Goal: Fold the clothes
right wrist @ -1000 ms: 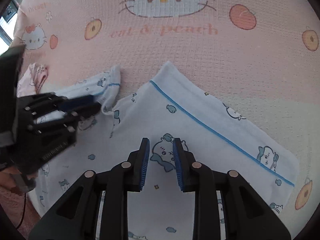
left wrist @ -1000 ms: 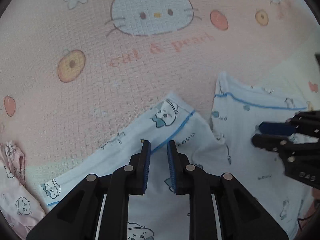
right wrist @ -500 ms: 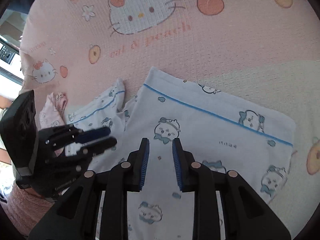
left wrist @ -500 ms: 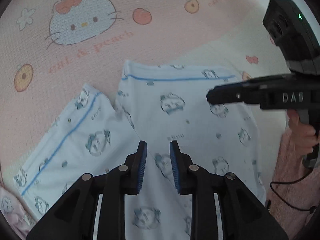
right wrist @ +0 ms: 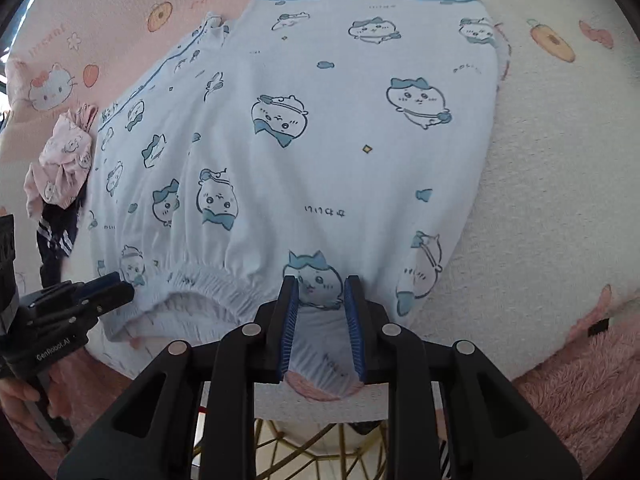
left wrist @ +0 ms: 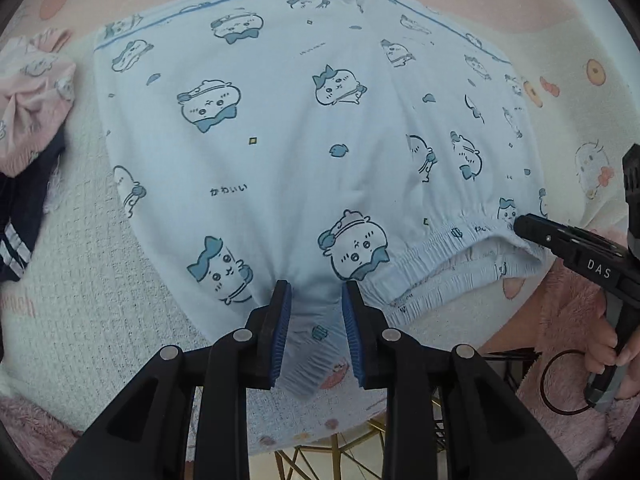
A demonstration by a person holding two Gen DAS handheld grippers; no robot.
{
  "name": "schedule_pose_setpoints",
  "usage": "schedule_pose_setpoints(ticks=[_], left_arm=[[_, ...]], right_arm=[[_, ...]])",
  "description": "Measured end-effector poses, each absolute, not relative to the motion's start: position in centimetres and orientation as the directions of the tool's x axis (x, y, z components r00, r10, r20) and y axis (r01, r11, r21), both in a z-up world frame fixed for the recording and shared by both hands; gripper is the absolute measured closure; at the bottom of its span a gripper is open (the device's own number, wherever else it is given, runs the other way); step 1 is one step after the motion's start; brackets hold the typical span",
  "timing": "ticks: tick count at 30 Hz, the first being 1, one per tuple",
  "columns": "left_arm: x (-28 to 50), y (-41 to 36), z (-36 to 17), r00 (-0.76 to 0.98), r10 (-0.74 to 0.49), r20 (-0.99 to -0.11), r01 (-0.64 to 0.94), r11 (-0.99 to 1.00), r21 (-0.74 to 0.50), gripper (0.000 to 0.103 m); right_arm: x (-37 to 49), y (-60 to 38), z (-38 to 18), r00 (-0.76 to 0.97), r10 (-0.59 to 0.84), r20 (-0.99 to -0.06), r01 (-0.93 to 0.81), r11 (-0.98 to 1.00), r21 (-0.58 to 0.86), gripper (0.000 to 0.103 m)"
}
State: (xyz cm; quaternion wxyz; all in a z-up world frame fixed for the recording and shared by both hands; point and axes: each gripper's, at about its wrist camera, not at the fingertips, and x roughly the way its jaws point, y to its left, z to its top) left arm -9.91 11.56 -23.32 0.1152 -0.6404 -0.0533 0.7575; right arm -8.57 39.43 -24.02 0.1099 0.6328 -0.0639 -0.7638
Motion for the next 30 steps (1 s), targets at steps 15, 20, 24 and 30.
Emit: schedule_pose_setpoints(ticks=[15,20,24,30], left_arm=[[-7.1,9.0,-22.5,-0.203,0.217,-0.955,-0.058,-0.976,-0.210,0.075],[-5.3,6.1,-23.4,-0.146,0.087,-0.985,-0.009,-0.996,-0.087,0.074],[-5.2,6.0,-21.9,-0.235,0.161,-0.959,0.011,-0.986,-0.168,0.074],[-5.9,11.3,-22.0,-0.252,0.164,-0.954,-0.154,-0.980,-0.127,0.074]], right_arm=[[-5.4,40.2,-22.1,-0.282,-0.277,-0.919,0.159,-0.958,0.240,0.079],[-4.7,41.7,-23.1,-0.200,-0.130,-0.971,0.057,-0.991,0.121,0.079],[-4.8,42.8,-22.5,-0.241,-0.152,-0.958,0.012,-0.988,0.154,0.078],[-5.1,40.0,-23.5,-0.197,-0.144,-0.970,0.126,-0.985,0.121,0.078]])
